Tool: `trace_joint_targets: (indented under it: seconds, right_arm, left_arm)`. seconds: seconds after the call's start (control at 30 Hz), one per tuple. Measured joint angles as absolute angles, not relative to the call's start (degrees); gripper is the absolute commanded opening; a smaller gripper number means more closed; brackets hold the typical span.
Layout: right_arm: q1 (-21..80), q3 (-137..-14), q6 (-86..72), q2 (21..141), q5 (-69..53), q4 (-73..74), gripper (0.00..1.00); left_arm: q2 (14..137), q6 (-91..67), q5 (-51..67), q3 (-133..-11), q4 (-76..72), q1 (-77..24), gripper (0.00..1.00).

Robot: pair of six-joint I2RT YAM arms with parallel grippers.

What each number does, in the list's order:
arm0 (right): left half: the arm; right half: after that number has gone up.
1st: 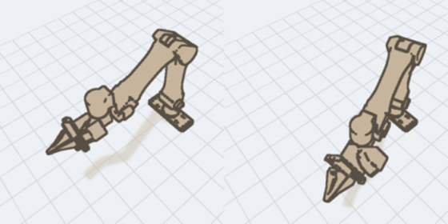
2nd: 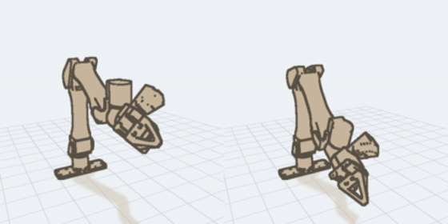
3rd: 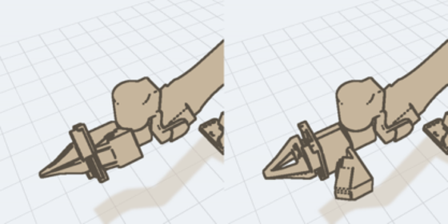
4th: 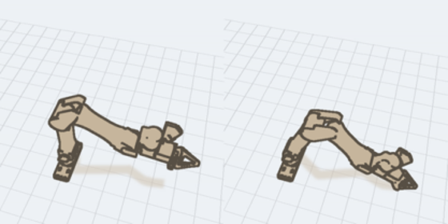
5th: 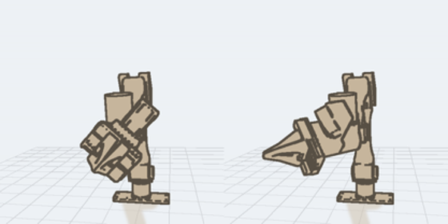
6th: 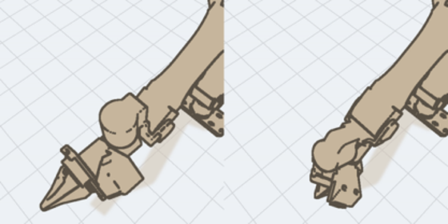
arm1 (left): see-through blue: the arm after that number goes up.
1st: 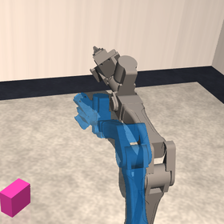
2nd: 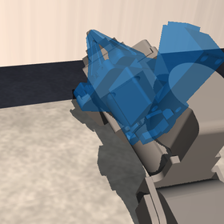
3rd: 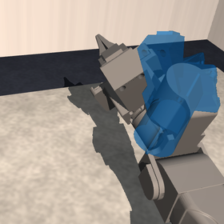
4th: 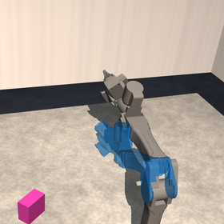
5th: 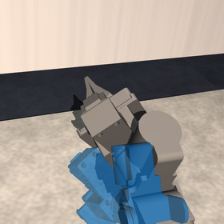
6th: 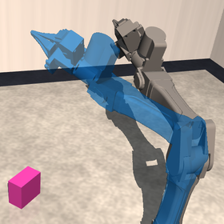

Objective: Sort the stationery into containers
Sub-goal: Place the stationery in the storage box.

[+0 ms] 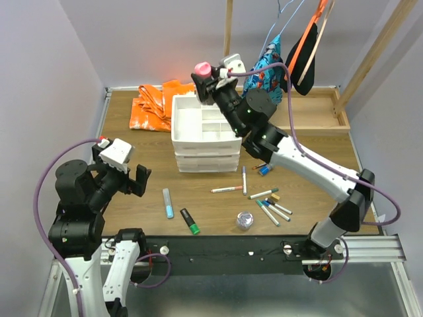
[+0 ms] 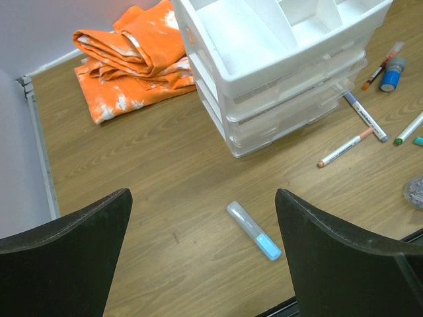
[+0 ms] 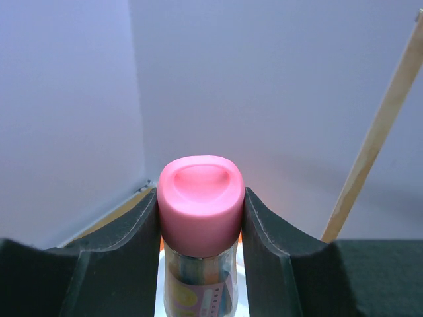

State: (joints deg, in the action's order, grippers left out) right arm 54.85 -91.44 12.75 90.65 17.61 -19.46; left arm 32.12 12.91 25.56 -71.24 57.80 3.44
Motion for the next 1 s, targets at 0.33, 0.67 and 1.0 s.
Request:
trace_joint_targets:
  seconds: [0.33,0.67,1.0]
  right_arm:
    - [50.9,-95.2,6.6,102.2,16.8,-26.7,0.01]
    - [50.7,-99.9,4.4,112.9,13.9,-29.6,0.01]
    - [49.4,-102.9,5.4,118.8,13.4,-30.9,0.01]
  left_arm:
    - [34.3,10.9,26.8,-64.7,53.6,3.4,0.98]
    - [37.0,10.0,27.4,-61.8,49.6,3.6,0.98]
    - [38.9,8.2,27.3,-59.9,47.2,3.6,0.98]
